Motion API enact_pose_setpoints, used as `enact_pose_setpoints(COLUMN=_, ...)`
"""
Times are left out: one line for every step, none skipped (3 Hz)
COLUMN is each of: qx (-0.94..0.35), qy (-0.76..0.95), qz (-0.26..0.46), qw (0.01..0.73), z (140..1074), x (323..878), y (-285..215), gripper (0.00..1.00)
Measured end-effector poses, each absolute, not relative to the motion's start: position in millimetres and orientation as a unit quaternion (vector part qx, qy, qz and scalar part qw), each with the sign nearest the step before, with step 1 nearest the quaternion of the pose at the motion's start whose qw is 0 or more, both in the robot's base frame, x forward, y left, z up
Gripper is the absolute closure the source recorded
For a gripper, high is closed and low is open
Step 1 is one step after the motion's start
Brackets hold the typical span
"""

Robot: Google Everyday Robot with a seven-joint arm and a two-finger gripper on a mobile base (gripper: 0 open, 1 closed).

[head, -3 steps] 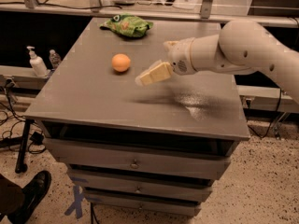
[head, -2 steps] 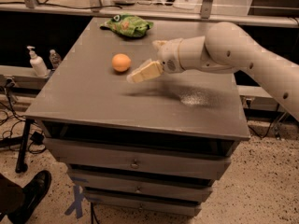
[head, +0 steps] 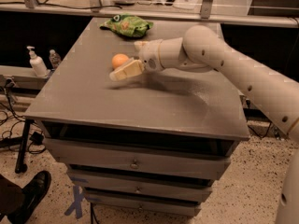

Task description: Pick orange

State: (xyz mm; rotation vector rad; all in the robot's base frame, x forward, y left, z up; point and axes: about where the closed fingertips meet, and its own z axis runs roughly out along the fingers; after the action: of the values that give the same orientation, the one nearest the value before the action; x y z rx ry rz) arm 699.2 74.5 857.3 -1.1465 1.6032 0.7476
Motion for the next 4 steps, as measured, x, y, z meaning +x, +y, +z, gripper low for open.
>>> enact_pose_setpoints(qx=-0.468, qy=0.661, qz=0.323, qw=0.489, z=850.9, x=703.8, y=90.3, gripper=0.18)
enact_pose_setpoints(qx=-0.463, qy=0.664, qz=0.328, qw=0.487, z=847.2, x=705.4, y=95.1, gripper=0.42)
enact_pose_setpoints(qx=-0.459, qy=0.666, qz=0.33, qw=0.486, z=845.2, x=705.7, y=95.7, gripper=0.65)
enact_pose_setpoints(qx=-0.457, qy=0.665, qz=0.33, qw=0.49, z=848.0, x=709.7, y=96.8, gripper=0.88)
